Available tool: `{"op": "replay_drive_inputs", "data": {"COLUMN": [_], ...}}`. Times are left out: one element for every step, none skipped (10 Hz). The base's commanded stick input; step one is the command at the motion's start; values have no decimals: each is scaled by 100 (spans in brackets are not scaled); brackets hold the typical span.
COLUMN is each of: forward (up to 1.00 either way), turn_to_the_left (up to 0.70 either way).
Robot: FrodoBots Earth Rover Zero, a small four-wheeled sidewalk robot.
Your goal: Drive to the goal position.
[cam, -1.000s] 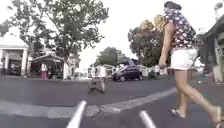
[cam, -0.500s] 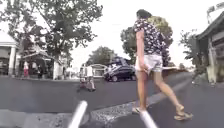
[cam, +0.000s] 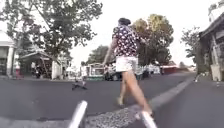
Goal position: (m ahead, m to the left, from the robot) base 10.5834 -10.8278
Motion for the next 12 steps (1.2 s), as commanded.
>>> {"op": "replay_drive_inputs", "data": {"forward": [0,0,0,0,70,70,70,70,70,70,70,70], "turn_to_the_left": [5,6,8,8,-9,-35,-35,-35,-35,-35,-35,-35]}}
